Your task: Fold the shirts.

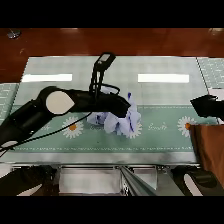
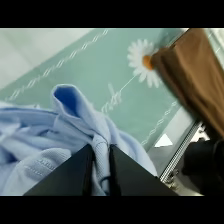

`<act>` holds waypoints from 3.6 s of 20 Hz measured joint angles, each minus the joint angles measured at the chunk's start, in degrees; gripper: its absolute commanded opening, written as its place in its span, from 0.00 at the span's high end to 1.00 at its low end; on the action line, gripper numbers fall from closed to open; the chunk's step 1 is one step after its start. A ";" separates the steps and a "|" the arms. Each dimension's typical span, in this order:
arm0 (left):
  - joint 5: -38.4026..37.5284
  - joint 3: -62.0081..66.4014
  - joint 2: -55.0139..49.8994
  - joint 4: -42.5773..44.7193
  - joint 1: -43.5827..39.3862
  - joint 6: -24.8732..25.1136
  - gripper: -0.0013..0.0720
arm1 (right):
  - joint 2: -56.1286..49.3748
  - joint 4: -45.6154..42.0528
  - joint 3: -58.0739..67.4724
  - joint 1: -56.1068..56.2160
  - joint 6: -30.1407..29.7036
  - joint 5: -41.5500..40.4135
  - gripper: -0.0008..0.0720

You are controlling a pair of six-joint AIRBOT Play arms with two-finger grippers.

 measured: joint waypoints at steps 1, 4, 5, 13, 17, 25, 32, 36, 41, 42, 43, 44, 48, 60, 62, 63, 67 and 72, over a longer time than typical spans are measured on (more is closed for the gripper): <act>-0.33 -1.73 -0.17 0.02 0.66 -0.11 0.93 | 0.00 -0.24 -0.13 0.00 0.07 0.09 0.13; -0.90 -7.23 -0.44 0.81 3.15 -0.15 0.93 | 0.00 -0.63 -1.75 0.00 0.11 0.15 0.13; -1.44 -9.18 -0.46 0.92 4.07 -0.13 0.93 | 0.00 -0.66 -2.84 0.00 0.22 0.15 0.13; -11.96 -16.70 0.20 3.45 13.25 -1.36 0.02 | 0.00 4.20 -17.77 0.00 3.13 -5.73 0.13; -19.34 -13.16 5.29 6.56 23.47 -0.09 0.02 | 0.00 4.79 -19.45 -2.12 5.11 -11.26 0.13; -24.94 -24.06 12.13 0.66 36.70 2.14 0.03 | -1.07 3.28 -20.13 -15.56 4.79 -13.31 0.13; -17.14 -37.31 7.02 -22.05 27.08 15.80 0.03 | -15.54 22.95 -21.33 -17.27 -6.80 -16.11 0.13; -8.96 -37.62 2.60 -29.46 18.86 19.23 0.45 | -25.59 35.34 -21.42 -16.17 -14.43 -18.84 0.14; -8.02 -34.53 0.09 -32.76 19.28 22.23 0.93 | -38.60 42.58 -17.11 -6.95 -18.95 -21.66 0.14; -9.42 -33.90 -0.07 -33.07 20.41 23.02 0.93 | -41.29 43.10 -15.15 -5.09 -19.34 -21.99 0.14; -10.73 -33.46 -0.20 -33.22 21.51 23.56 0.93 | -43.95 43.58 -12.92 -3.41 -19.58 -21.99 0.14; -11.63 -33.11 -0.28 -33.42 22.60 24.04 0.93 | -46.75 43.89 -10.40 -1.75 -19.82 -21.97 0.13; -13.42 -32.50 -0.44 -33.70 25.05 24.92 0.93 | -55.80 43.80 -2.78 2.75 -18.97 -17.29 0.14; -15.37 -31.71 -0.46 -33.83 26.01 25.24 0.93 | -62.90 43.30 1.40 9.84 -18.38 -14.45 0.96; -17.14 -28.89 -0.22 -33.42 26.21 25.31 0.94 | -62.66 43.87 3.45 10.29 -20.06 -13.35 0.96; -17.94 -26.23 0.09 -32.94 26.45 25.44 0.94 | -62.07 43.93 5.46 10.36 -20.61 -12.90 0.96; -19.10 -9.05 1.27 -31.65 28.68 24.72 0.94 | -57.51 38.95 19.32 10.47 -18.93 -11.82 0.96; -18.75 19.50 1.77 -21.86 31.47 18.62 0.93 | -48.15 25.66 44.96 10.51 -13.44 -11.80 0.96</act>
